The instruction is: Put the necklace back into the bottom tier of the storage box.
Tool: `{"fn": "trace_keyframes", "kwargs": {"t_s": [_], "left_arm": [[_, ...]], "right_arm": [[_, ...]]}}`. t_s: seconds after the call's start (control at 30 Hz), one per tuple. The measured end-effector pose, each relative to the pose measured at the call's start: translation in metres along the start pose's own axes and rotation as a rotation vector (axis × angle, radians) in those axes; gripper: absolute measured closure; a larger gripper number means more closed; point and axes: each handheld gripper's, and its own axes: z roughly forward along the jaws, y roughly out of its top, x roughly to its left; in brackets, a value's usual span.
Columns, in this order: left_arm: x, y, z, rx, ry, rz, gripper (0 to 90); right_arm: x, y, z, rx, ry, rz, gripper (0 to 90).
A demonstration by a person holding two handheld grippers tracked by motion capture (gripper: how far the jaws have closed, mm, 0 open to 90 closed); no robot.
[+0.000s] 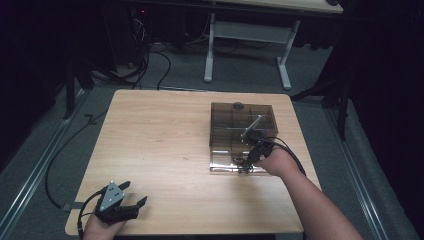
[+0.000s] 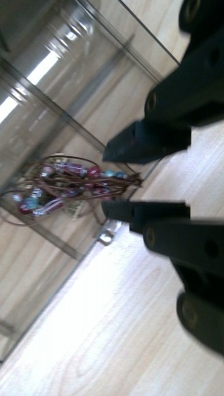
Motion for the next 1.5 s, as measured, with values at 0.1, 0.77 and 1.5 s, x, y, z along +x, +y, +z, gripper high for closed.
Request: {"fn": "trace_keyframes", "kwargs": {"t_s": [0.1,0.77,1.5], "left_arm": [[0.0,0.0,0.0,0.001,0.0,0.0,20.8],[0.001,0.0,-0.001,0.001,-0.001,-0.002,20.8],[0.0,0.0,0.0,0.001,-0.001,-0.002,20.8]], "right_arm": [[0.0,-0.003,0.003,0.009,0.006,-0.017,86.8],[0.011,0.022,0.04,0.031,0.003,-0.018,84.9],[0.012,-0.015,0.001,-0.017,0.043,0.015,77.2]]}}
